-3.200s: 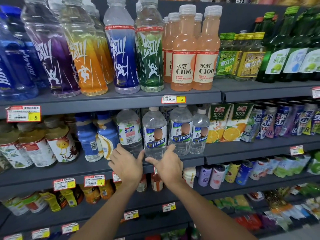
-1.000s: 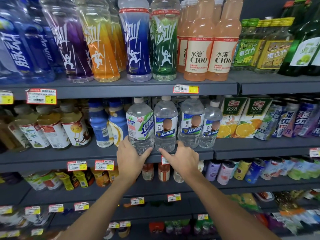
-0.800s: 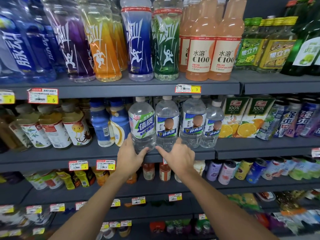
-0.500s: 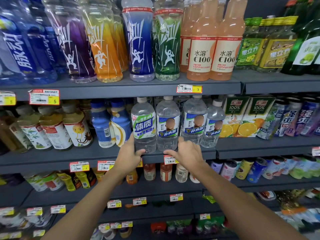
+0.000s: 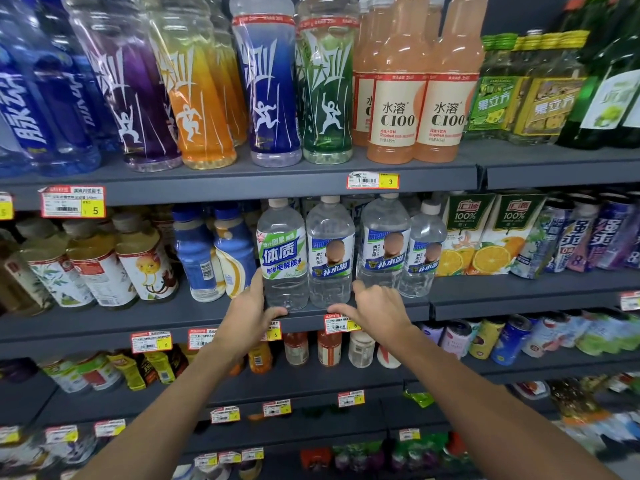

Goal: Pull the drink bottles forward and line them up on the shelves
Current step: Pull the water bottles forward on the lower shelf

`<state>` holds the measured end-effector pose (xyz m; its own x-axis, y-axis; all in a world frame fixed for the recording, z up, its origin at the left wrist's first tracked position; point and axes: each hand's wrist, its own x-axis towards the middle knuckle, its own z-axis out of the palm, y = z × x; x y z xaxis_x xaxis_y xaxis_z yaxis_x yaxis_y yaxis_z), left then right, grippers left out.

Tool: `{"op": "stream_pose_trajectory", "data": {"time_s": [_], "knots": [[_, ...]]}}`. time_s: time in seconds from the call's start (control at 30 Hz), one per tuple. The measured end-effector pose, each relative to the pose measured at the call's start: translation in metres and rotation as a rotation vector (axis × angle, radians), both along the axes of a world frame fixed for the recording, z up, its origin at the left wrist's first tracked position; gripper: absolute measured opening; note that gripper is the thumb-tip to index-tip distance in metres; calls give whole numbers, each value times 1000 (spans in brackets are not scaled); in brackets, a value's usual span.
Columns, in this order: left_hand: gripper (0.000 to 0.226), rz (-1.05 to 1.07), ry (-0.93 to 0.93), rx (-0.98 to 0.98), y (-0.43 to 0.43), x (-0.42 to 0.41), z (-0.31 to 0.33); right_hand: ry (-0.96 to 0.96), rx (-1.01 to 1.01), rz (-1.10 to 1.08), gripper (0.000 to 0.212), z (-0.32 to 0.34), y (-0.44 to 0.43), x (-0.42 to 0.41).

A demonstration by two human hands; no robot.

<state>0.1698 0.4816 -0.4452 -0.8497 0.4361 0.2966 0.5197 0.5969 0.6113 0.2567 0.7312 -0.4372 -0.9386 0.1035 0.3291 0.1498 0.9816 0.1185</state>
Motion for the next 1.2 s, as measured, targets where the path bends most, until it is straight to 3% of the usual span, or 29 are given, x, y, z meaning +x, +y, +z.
{"op": "stream_pose_trajectory", "data": {"time_s": [0.47, 1.2], "knots": [[81, -74, -12, -25, -8, -10, -3, -29, -37, 44, 67, -5, -2, -4], [76, -36, 95, -57, -10, -15, -12, -51, -57, 32, 70, -4, -3, -4]]}}
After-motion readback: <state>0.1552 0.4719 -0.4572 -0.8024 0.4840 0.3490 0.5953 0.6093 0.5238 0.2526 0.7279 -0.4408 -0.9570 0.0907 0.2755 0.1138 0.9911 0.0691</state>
